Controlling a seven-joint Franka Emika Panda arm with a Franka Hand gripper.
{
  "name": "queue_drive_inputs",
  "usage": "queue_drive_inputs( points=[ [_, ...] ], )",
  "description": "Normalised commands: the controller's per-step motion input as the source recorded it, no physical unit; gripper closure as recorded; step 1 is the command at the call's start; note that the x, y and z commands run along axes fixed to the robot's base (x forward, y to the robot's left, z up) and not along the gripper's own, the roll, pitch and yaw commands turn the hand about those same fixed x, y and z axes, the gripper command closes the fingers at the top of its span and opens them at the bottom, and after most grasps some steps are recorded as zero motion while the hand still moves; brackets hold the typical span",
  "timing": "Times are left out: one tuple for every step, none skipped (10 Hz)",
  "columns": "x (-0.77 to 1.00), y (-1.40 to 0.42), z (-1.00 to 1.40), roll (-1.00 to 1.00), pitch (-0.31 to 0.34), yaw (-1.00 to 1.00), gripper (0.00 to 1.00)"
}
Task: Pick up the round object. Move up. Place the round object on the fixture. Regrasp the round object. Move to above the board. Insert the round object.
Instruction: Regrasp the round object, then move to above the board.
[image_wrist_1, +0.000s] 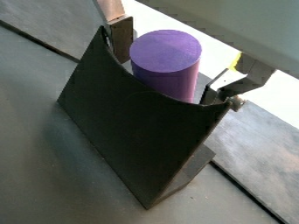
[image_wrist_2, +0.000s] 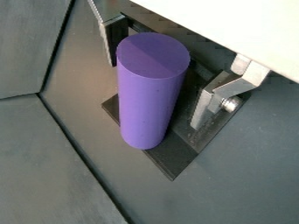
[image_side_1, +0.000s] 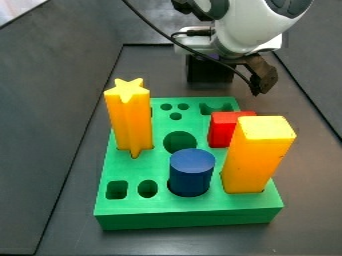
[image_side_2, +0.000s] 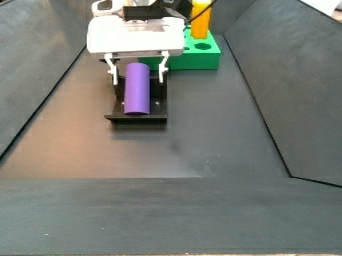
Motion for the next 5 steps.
queue_drive_inputs(
  points=[
    [0.02, -0.01, -0.19, 0.03, 0.051, 0.03, 0.0],
    [0.02, -0.01, -0.18, 0.03, 0.051, 0.03, 0.0],
    [0.0, 0.0, 0.0, 0.0, 0.0, 0.0, 1.0],
    [0.39, -0.21, 1.0, -0.03, 0.147, -0.26, 1.0],
    [0.38, -0.21, 1.0, -0.03, 0.176, -0.24, 1.0]
  ],
)
